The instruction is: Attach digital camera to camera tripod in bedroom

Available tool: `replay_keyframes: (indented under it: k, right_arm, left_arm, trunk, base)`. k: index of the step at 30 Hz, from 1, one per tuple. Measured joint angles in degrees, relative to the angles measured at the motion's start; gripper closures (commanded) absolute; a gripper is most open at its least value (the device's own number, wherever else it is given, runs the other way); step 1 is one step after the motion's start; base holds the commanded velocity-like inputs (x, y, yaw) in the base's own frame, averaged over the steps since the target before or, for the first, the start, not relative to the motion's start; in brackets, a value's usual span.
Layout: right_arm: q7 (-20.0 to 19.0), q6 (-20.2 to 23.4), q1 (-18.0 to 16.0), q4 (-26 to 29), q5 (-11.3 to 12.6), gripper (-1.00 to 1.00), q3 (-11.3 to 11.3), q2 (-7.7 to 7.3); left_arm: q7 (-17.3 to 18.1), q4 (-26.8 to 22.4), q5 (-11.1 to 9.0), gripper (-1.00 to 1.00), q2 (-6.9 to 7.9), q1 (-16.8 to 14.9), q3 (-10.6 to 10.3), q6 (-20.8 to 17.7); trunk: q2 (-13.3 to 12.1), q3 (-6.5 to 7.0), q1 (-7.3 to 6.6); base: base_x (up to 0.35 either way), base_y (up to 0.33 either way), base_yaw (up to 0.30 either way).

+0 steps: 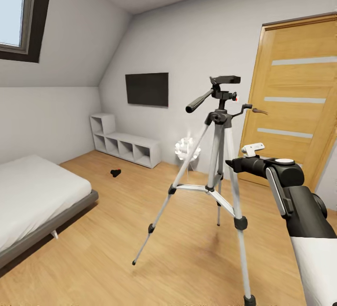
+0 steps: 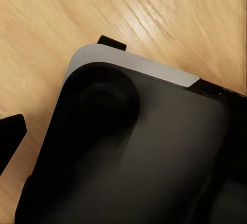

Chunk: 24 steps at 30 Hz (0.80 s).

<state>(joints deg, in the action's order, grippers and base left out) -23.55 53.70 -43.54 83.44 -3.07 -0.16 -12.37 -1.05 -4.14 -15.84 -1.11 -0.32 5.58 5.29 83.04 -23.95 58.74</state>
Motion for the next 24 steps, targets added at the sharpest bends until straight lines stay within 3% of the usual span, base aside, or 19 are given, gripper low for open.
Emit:
replay_keyframes:
  k: [18,24]
  right_arm:
    - [0.01,0.0,0.0,0.0,-0.2,1.0,0.01,0.0]
    - [0.07,-0.01,0.01,0.0,-0.15,1.0,0.01,-0.01]
  left_arm:
    - [0.0,0.0,-0.06,-1.0,0.08,0.0,-0.03,0.0]
    - [-0.01,0.0,-0.06,-1.0,0.08,0.0,-0.03,0.01]
  trunk:
    - [0.0,0.0,0.0]
    - [0.0,0.0,-0.01]
  base:
    - [-0.081,-0.258,0.0]
    - [-0.023,-0.085,0.0]
